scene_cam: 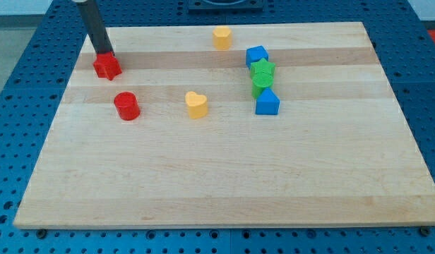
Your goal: Push the red star to the left of the red circle
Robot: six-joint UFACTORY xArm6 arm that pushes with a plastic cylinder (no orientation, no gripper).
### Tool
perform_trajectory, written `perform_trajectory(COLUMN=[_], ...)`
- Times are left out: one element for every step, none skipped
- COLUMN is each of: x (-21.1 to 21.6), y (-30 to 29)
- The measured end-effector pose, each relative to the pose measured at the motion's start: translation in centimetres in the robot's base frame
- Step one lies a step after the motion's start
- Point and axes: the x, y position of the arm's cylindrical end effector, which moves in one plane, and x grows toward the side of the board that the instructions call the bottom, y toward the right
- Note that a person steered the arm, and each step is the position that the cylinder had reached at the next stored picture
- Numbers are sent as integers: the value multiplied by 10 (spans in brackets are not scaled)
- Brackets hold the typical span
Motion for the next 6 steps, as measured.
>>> perform_trajectory(x=[10,12,12,22,22,22], y=[0,13,30,31,26,10])
